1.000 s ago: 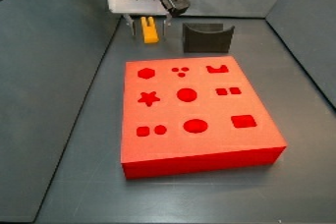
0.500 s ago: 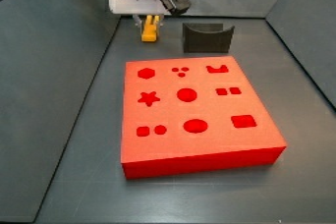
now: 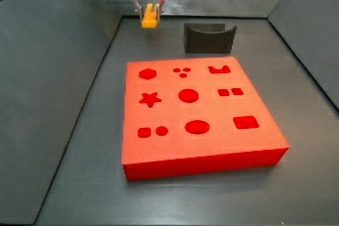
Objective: Pick up the square-circle object. Move up. Rotate the square-circle object. Place the square-circle object on the fixture. Regrasp the square-circle object. Move to above the board. Insert the square-circle object.
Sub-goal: Place the square-circle object on the fixture.
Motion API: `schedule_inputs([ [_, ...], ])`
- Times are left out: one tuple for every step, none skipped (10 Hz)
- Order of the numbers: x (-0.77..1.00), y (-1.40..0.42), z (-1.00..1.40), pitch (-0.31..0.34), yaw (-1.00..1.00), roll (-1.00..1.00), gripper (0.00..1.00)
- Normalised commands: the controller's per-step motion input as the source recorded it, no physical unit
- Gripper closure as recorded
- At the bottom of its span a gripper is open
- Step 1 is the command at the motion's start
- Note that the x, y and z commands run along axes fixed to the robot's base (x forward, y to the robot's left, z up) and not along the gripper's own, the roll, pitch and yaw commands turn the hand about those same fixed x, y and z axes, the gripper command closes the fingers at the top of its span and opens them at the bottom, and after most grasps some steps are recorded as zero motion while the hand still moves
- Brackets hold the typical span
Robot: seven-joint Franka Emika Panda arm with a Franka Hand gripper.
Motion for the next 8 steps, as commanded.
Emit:
schedule_inputs([
  [0.0, 0.0, 1.0, 0.007, 0.0, 0.02, 1.0],
  [-0.01, 0.0, 1.0, 0.028, -0.01, 0.03, 1.0],
  [-0.01, 0.0, 1.0, 0.052, -0.01, 0.05, 1.0],
  [-0.01, 0.0, 1.0, 0.071, -0.01, 0.07, 1.0],
  [-0.02, 0.0, 1.0, 0.091, -0.01, 0.08, 1.0],
  [-0.02, 0.0, 1.0, 0.103, -0.01, 0.1, 1.0],
  [-0.02, 0.0, 1.0, 0.112, 0.01, 0.12, 1.0],
  [-0.03, 0.0, 1.0, 0.118, 0.01, 0.14, 1.0],
])
